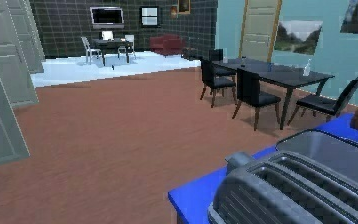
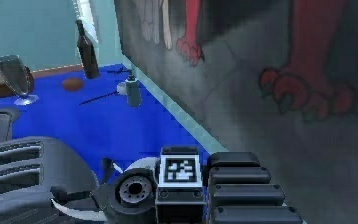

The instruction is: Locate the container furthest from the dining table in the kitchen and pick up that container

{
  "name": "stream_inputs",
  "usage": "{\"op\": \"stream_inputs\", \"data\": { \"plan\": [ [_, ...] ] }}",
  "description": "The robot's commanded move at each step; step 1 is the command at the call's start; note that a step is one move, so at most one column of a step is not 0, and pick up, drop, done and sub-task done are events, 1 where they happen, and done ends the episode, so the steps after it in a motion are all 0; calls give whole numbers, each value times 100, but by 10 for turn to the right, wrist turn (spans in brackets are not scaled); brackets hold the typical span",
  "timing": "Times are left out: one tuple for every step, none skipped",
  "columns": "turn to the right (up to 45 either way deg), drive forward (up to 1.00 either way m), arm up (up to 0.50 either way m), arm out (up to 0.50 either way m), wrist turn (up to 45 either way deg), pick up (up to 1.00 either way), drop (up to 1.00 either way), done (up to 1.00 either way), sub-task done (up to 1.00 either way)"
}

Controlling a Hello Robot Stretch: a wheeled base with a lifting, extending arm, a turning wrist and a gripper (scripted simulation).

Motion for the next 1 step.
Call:
{"op": "stream_inputs", "data": {
  "plan": [
    [0, 0, 0, 0, 300, 0, 0, 0, 0]
  ]
}}
